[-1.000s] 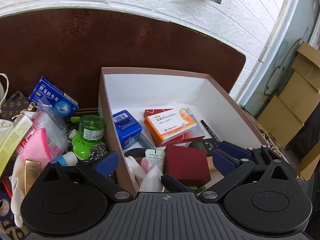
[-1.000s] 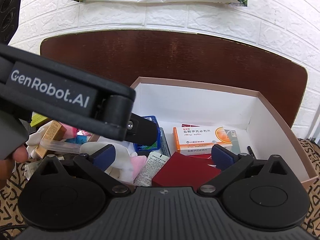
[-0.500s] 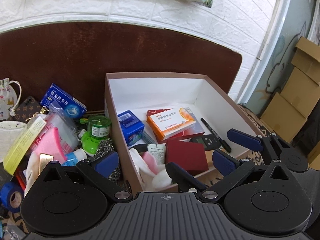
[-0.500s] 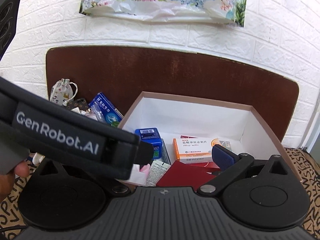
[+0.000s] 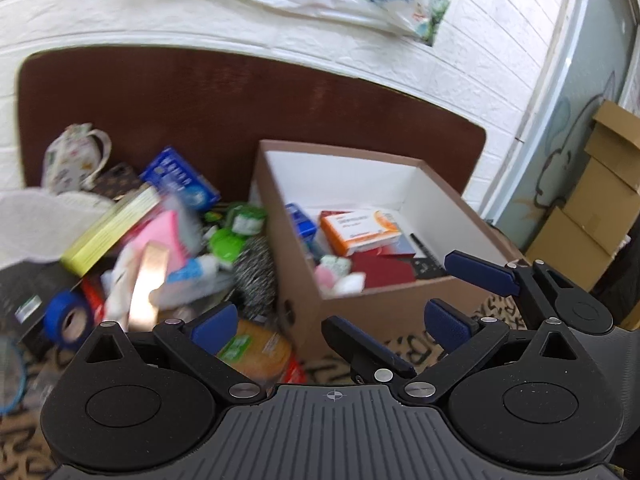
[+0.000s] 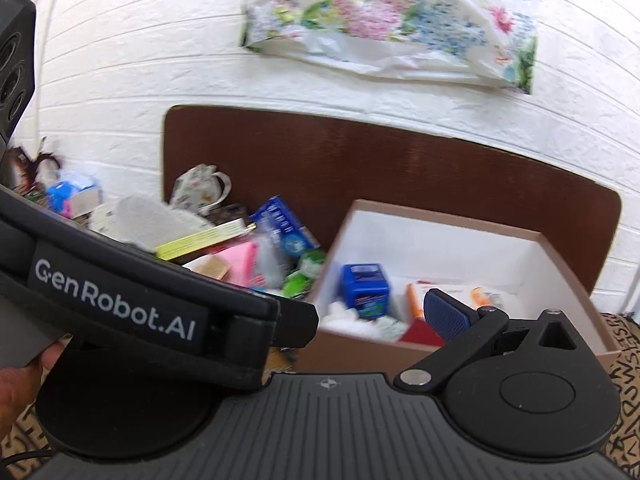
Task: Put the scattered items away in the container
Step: 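Open both grippers to drop the glove and tube into the box, then move both grippers back toward the cluttered items on the table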
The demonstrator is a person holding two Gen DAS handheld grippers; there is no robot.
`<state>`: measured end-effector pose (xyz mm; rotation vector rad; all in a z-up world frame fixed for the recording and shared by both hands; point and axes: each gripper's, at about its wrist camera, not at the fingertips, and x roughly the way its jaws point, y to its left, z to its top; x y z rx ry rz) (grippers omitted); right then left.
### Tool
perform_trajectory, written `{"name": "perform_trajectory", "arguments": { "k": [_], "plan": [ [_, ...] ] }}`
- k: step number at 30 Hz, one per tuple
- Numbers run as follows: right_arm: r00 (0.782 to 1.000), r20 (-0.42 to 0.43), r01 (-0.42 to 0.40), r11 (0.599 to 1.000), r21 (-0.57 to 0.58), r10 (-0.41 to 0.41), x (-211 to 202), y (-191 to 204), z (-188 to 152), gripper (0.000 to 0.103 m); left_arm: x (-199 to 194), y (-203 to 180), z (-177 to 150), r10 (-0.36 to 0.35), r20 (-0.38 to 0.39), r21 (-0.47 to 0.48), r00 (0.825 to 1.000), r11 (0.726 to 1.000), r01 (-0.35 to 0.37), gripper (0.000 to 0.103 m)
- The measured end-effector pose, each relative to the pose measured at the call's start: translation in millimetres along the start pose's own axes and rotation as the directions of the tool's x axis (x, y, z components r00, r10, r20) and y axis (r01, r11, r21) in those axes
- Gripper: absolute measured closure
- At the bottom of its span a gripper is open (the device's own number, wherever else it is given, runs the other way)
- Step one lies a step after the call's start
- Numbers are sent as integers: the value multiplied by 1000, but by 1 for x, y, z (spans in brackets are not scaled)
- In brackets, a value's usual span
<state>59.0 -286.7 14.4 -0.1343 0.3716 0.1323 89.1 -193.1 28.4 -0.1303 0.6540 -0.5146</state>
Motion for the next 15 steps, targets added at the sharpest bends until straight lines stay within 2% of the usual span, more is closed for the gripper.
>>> {"name": "perform_trajectory", "arguments": {
  "k": [9,15],
  "plan": [
    [991,-59,-121,992,-48,118,-6,52,-28,0,-36,37,-55,70,-18,-107,997,992,-71,0],
    [982,-81,-176,981,-78,169,0,83,-40,0,-51,68,-79,137,-33,-151,990,978,-141,0]
  ]
}}
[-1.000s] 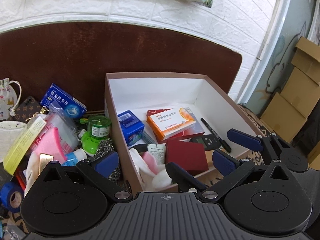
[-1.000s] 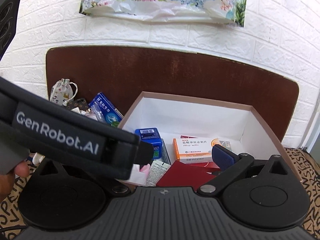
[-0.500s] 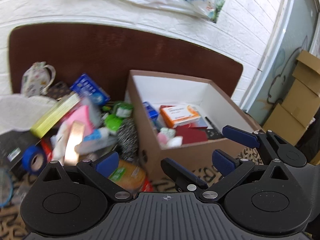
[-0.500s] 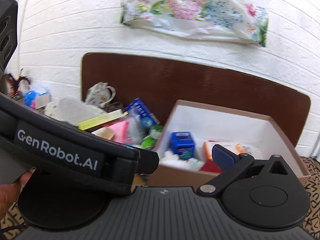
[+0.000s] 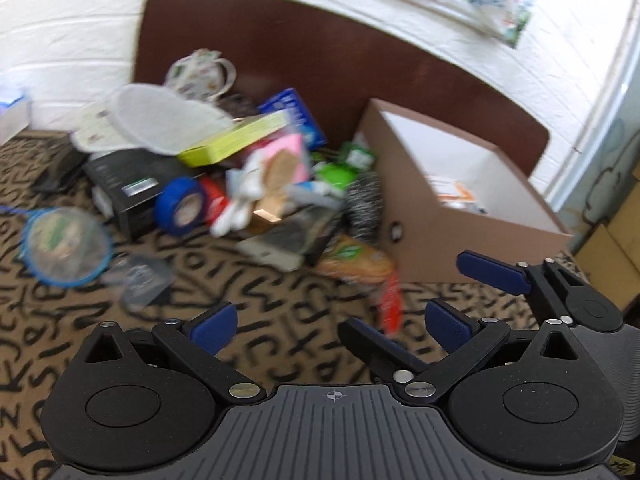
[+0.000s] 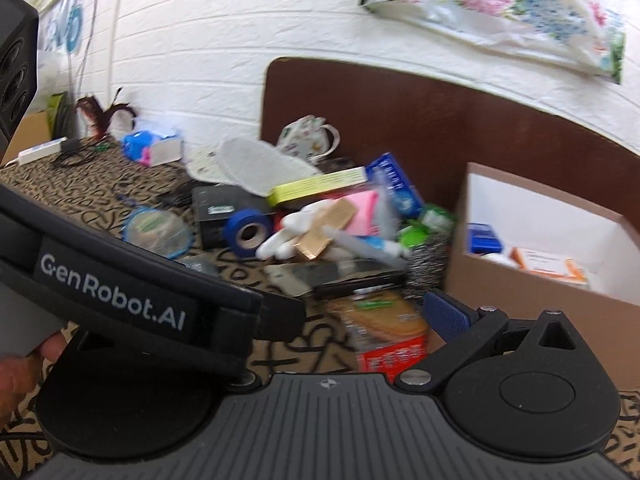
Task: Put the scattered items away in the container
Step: 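Move both grippers back toward the cluttered items on the table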
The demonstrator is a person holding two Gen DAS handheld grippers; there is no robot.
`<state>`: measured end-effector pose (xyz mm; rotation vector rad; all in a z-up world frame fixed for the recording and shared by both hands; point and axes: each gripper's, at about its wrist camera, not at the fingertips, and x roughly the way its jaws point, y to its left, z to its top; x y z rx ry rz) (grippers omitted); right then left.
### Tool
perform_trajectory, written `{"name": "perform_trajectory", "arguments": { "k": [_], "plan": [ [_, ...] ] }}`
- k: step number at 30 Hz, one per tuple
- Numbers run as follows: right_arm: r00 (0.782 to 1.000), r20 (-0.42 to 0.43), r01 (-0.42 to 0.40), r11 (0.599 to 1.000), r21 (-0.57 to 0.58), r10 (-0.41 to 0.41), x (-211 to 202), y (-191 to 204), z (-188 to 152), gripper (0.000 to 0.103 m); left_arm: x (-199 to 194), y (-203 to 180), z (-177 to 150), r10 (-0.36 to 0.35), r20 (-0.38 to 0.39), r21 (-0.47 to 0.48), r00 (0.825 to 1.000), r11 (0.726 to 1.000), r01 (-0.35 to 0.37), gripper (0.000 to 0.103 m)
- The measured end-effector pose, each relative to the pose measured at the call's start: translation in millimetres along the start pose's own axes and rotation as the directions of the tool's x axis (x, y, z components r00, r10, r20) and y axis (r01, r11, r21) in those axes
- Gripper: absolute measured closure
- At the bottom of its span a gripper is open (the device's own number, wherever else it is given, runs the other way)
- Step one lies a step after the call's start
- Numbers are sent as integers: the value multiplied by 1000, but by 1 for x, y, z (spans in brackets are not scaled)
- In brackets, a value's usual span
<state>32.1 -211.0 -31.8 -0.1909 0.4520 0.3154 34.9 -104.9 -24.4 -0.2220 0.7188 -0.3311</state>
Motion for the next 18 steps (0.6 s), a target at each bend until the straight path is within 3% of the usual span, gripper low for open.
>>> {"name": "perform_trajectory", "arguments": {
  "k": [5,10,18],
  "plan": [
    [999,-28,-21,1000,-14,21,16,13,-2,0,-1,24,1,28,0,-36,1000,999,-28,0],
    [999,-43,3,1000,-1,-3,30,10,1,2,9,30,8,14,0,-14,1000,1000,-14,0],
    [996,-83,26,1000,0,-26,57,2,2,18,39,31,24,-37,-30,6,999,999,38,7]
  ]
}}
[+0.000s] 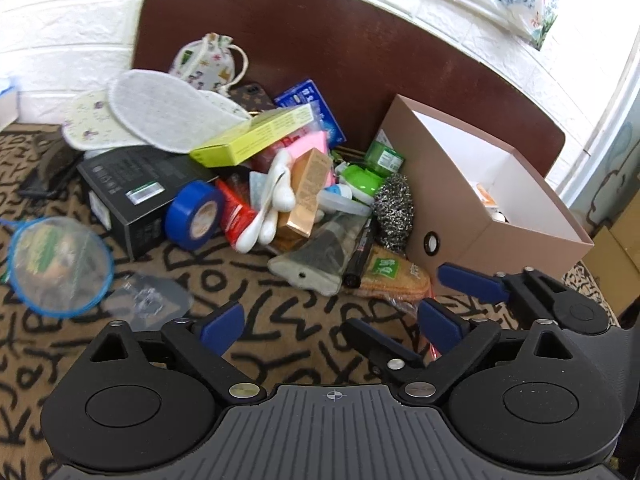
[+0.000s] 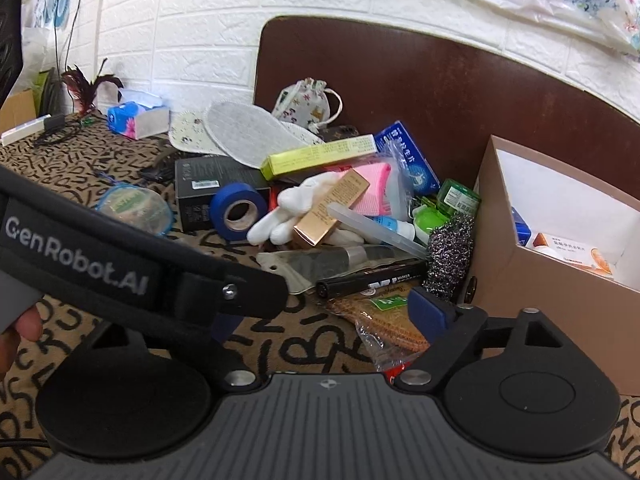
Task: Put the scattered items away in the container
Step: 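Move both grippers back toward the cluttered items on the table, then grasp the bagged black makeup brush with the left gripper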
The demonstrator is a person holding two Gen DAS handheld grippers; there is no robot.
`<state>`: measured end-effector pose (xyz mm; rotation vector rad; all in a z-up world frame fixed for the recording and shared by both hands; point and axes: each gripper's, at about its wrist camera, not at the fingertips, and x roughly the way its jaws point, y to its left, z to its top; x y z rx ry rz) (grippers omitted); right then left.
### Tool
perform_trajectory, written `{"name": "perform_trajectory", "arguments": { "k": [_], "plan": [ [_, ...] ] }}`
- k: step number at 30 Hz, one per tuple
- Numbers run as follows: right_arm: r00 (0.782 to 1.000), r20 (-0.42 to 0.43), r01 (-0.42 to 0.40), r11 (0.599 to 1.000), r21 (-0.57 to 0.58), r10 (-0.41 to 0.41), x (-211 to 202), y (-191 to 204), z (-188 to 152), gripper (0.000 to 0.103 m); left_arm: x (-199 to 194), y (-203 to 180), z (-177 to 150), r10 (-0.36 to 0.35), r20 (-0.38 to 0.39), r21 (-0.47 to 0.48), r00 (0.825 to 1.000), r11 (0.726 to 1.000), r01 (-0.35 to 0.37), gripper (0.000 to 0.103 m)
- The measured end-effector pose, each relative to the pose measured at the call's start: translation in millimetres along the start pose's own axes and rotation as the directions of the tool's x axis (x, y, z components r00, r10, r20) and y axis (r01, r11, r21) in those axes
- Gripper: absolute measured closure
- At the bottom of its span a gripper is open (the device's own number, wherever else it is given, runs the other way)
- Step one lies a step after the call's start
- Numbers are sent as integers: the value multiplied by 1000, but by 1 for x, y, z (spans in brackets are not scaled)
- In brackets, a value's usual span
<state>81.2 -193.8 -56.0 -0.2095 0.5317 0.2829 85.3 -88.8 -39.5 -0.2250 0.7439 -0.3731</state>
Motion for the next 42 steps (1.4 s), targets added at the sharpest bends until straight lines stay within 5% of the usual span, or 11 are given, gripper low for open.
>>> {"name": "perform_trajectory", "arguments": {
  "k": [14,24,27,31,35,37,42],
  "plan": [
    [998,-56,28,997,70,-24,49,-21,8,40,65,2,37,-32,-90,56,995,998,37,42],
    [997,-66,-25,987,162,36,73,-33,8,34,96,2,45,8,-117,105,993,994,4,29],
    [991,-78,-88,966,242,110,81,-40,6,35,101,2,43,25,-131,121,991,993,-9,33],
    [987,-76,-121,970,211,140,74,-35,5,43,94,1,37,30,-138,127,990,992,-12,37],
    [982,-82,-154,970,190,172,61,-30,-2,46,83,-4,26,40,-147,127,988,992,-21,52],
    [976,-86,-184,966,182,202,53,-26,-5,53,75,-6,19,30,-163,118,986,993,-10,54],
    [964,-100,-232,963,138,246,28,-10,-16,53,53,-12,-3,41,-170,108,985,994,-23,51]
  ]
}}
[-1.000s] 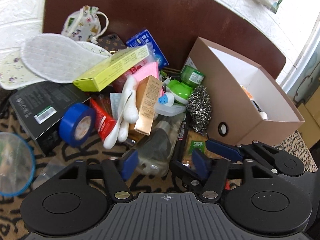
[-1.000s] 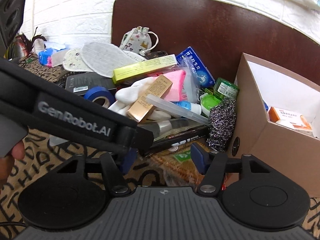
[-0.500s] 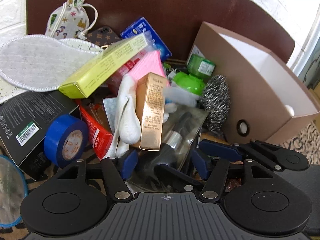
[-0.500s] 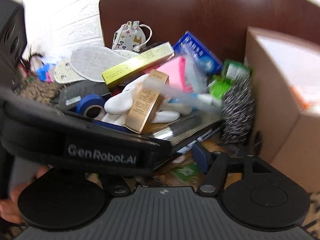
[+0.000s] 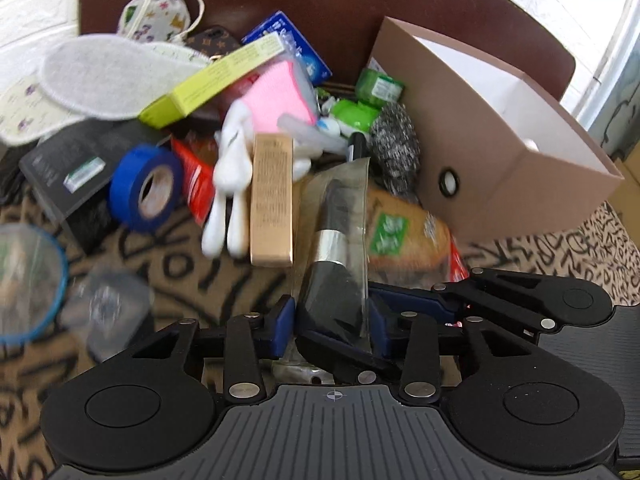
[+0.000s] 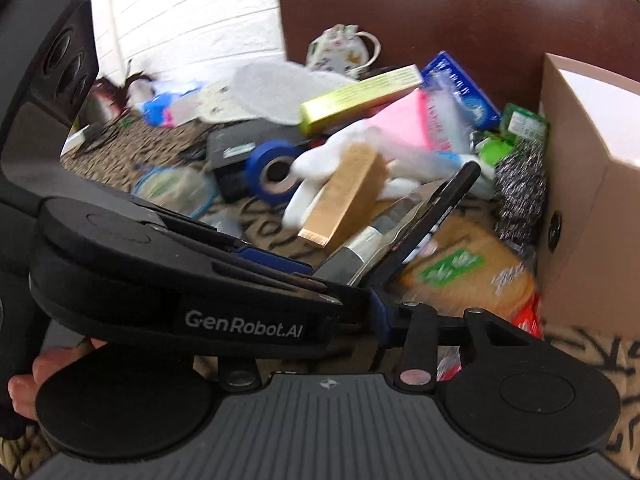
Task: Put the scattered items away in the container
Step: 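Grasp the bagged black makeup brush with the left gripper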
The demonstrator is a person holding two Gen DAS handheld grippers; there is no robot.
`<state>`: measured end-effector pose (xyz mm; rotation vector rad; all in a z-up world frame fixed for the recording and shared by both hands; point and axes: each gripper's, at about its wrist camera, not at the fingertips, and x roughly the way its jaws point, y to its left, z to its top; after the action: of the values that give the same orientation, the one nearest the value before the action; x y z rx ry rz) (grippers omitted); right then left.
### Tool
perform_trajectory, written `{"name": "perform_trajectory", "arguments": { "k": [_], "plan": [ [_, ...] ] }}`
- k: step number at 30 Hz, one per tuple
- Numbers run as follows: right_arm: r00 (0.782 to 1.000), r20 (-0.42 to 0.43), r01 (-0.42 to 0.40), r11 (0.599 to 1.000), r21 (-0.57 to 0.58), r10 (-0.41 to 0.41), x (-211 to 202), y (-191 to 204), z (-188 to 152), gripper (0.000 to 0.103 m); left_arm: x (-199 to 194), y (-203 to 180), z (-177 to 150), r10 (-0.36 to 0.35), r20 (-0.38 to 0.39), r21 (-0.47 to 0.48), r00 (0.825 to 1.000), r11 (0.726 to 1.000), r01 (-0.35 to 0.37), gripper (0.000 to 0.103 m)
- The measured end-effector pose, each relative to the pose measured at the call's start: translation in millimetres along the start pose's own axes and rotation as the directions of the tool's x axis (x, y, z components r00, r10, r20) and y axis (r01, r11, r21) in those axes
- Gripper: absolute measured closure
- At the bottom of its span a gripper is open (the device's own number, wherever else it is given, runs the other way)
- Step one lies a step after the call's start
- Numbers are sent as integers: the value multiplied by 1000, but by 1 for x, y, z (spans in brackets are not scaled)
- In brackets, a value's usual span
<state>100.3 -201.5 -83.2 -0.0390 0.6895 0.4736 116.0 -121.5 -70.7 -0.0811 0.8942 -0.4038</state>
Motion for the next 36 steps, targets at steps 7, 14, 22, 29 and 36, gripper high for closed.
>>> {"name": "perform_trajectory", "arguments": {
  "k": [7,14,22,29,36],
  "plan": [
    [999,-25,-38,999,-23,38,-26,19,-19,53,-27,-8,-29,-6,-31,-22,999,1000,5,53],
    [996,-28,-89,994,-57,87,-50,28,-30,40,-49,1,-50,-4,-32,-96,999,995,1,39],
    [1000,-12,6,998,-61,-7,-68,12,-28,37,-56,2,-44,20,18,-100,1000,995,-18,25],
    [983,8,184,983,-17,-184,-74,-13,-25,42,-34,-7,-35,-1,2,-111,1000,994,1,21],
    [973,24,231,970,-72,-230,-62,-9,-18,46,-30,8,-37,29,-32,-129,999,991,-32,53]
  ]
}}
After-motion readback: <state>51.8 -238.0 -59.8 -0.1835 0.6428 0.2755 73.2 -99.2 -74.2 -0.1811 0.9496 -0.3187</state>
